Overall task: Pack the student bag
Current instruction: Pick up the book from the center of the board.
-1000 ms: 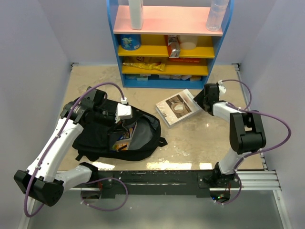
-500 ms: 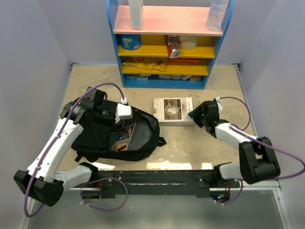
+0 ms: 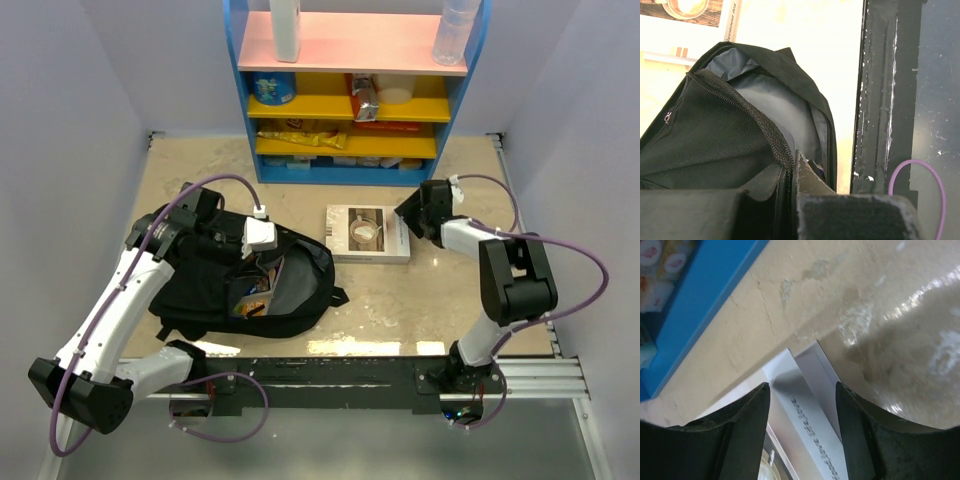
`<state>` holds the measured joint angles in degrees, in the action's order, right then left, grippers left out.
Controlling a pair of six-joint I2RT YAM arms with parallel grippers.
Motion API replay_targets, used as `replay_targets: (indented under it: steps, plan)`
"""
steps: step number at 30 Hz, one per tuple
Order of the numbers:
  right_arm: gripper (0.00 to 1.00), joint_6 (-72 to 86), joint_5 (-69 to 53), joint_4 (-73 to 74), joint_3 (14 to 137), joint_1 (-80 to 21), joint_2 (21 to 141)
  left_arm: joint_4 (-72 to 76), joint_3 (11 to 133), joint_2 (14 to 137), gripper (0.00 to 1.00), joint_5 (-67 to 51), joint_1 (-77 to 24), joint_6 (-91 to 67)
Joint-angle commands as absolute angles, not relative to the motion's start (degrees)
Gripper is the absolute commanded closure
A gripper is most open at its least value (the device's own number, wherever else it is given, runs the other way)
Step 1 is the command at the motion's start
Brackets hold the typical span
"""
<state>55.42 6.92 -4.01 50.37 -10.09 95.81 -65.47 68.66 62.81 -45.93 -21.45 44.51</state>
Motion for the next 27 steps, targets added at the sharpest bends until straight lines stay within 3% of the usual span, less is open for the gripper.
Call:
replay_targets:
  steps: [1, 12, 16, 19, 20, 22, 27]
  plan:
    - [0.42, 53.44, 8.09, -12.19, 52.82, -9.32, 98.43, -65.65, 70.49, 61.26, 1.0, -47.73, -21.88, 43.42]
    - [0.51, 55.46, 4.84, -21.27, 48.43, -8.7, 101.95, -65.83, 71.19, 62.67, 1.0, -47.99, -21.88, 42.98]
    - [0.65, 56.51, 4.75, -21.89, 46.76, -8.52, 101.16, -65.57, 71.02, 62.67, 1.0, -48.16, -21.88, 42.8]
    - [0.81, 56.86, 5.8, -21.54, 45.53, -8.52, 99.76, -65.57, 70.84, 62.75, 1.0, -48.25, -21.97, 42.89]
    - [0.91, 56.95, 6.15, -21.27, 45.18, -8.44, 99.49, -65.57, 70.84, 62.75, 1.0, -48.25, -21.89, 42.98]
    - [0.99, 56.6, 6.15, -20.4, 45.0, -8.52, 98.62, -65.48, 70.75, 62.67, 1.0, -48.25, -21.88, 43.07]
    - [1.0, 57.13, 6.07, -18.81, 43.95, -8.44, 95.63, -65.3, 70.66, 62.58, 1.0, -48.34, -21.88, 43.15]
